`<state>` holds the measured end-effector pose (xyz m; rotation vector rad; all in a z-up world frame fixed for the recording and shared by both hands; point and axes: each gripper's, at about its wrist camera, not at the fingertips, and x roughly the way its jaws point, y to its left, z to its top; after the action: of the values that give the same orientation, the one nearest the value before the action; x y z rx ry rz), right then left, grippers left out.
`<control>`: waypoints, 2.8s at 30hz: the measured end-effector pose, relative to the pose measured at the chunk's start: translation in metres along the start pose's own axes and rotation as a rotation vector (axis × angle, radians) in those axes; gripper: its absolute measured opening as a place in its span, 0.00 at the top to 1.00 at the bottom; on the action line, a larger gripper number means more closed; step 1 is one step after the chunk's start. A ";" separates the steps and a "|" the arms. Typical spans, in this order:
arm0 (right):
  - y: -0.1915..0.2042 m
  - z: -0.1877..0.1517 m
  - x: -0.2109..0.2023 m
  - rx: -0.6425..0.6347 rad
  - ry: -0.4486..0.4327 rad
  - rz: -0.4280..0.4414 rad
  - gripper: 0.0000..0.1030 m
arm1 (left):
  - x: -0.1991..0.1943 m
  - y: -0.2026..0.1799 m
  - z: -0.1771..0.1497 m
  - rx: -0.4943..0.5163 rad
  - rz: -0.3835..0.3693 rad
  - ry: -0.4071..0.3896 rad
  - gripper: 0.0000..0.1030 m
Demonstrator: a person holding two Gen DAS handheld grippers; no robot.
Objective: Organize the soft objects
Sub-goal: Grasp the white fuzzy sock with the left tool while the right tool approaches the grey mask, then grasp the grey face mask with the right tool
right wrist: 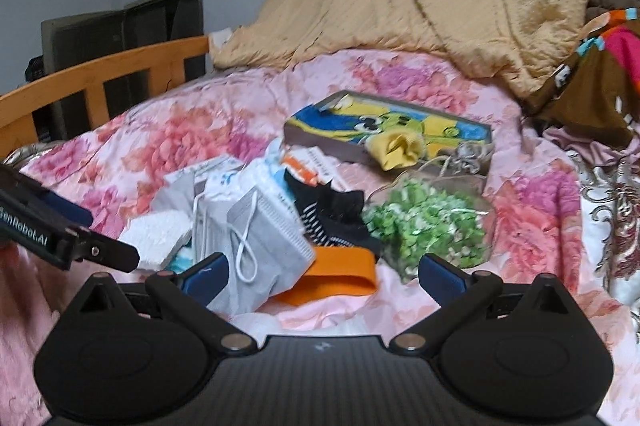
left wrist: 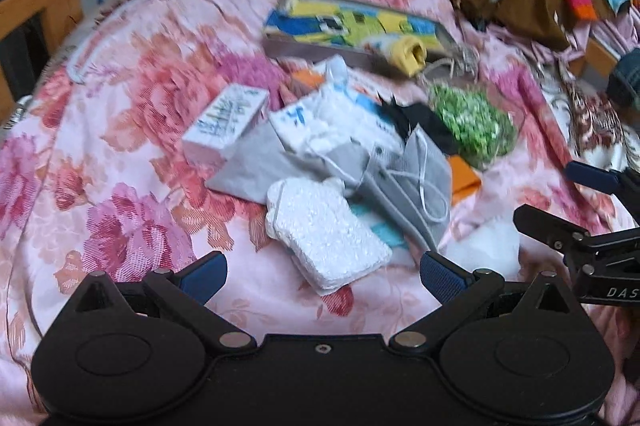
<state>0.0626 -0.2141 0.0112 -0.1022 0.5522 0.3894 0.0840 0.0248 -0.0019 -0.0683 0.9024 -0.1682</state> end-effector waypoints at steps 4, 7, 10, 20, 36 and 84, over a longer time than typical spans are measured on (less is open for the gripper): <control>0.004 0.000 0.006 -0.020 0.021 0.032 0.00 | 0.009 0.008 0.009 0.008 -0.017 0.057 0.01; 0.007 0.000 0.011 -0.028 0.036 0.066 0.00 | 0.014 0.019 0.013 -0.027 -0.024 0.066 0.01; 0.012 0.002 0.021 -0.029 0.059 0.130 0.00 | 0.019 0.030 0.018 -0.079 -0.041 0.079 0.01; 0.031 0.017 0.065 -0.161 0.044 0.171 0.00 | 0.042 0.052 0.030 -0.244 -0.101 0.085 0.01; -0.009 0.009 0.097 0.149 0.223 0.301 0.03 | 0.058 0.076 0.024 -0.499 -0.201 0.153 0.23; -0.010 0.010 0.098 0.235 0.200 0.378 0.31 | 0.050 0.055 0.027 -0.394 -0.291 0.053 0.75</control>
<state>0.1477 -0.1891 -0.0322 0.1947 0.8142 0.6832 0.1423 0.0700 -0.0314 -0.5651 0.9663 -0.2610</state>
